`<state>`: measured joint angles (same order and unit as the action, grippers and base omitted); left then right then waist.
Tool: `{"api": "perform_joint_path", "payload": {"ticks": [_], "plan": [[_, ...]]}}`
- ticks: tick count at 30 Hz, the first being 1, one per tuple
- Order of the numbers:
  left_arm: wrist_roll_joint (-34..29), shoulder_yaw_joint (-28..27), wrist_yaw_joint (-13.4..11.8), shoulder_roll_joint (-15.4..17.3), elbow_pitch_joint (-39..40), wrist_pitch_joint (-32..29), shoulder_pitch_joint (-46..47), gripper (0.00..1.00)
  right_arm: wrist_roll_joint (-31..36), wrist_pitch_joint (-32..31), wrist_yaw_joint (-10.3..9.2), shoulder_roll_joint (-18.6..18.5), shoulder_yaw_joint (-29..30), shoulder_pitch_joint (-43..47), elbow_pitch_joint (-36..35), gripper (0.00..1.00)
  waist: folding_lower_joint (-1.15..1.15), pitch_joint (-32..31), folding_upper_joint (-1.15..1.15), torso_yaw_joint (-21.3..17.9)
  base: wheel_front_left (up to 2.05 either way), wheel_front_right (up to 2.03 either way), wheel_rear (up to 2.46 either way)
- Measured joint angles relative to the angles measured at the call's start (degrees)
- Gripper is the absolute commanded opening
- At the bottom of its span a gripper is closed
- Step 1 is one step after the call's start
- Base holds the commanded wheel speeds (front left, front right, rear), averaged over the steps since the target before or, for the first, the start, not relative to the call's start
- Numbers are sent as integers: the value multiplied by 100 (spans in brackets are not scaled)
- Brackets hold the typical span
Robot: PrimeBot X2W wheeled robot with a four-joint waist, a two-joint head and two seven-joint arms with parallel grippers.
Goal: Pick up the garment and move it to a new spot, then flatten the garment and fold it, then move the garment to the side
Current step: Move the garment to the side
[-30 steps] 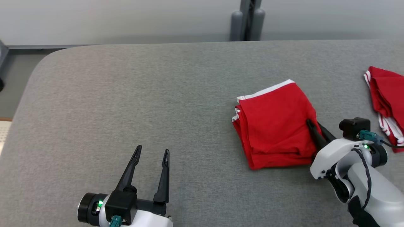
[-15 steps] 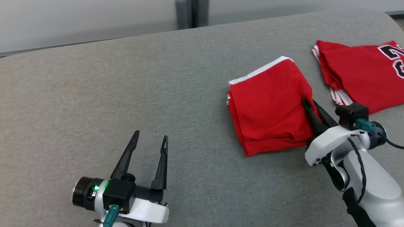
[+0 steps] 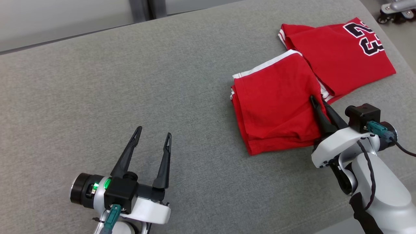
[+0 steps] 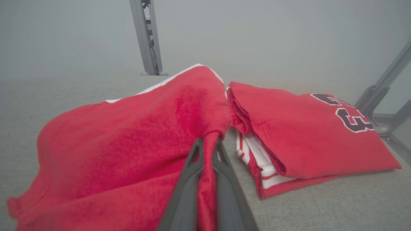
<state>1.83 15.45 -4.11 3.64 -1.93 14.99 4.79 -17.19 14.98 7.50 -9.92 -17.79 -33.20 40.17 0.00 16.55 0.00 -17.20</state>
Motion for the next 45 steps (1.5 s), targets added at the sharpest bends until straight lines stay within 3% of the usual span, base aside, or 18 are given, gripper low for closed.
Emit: {"api": "perform_joint_path", "payload": {"ticks": [5, 10, 17, 33, 39, 45], "plan": [[-41, 26, 36, 21, 3, 0, 104, 100, 25, -1, 0, -10, 56, -15, -14, 0, 0, 126, 0, -116, 0, 0, 0], [-145, 141, 104, 27, 136, 0, 367, 100, 178, -1, 0, -255, 201, -218, -59, 0, 0, 291, 0, -72, 0, 0, 0], [-250, 248, 157, 87, 229, 0, 685, 100, 491, -1, 0, -778, 389, -577, -125, 0, 0, 594, 0, 52, 0, 0, 0], [-393, 434, 178, 271, 338, 0, 1339, 100, 662, -1, 1, -2429, 299, -1600, 168, 0, 0, 1659, 0, 354, 0, 0, 0], [-497, 559, 155, 336, 360, 0, 1456, 100, 655, 0, 1, -2805, 102, -1758, 485, 0, 0, 1803, 0, 503, 0, 0, 0], [-494, 655, 153, 372, 393, 0, 1550, 100, 664, 0, 1, -2917, -57, -1933, 991, 0, 0, 1875, 0, 622, 0, 0, 0]]}}
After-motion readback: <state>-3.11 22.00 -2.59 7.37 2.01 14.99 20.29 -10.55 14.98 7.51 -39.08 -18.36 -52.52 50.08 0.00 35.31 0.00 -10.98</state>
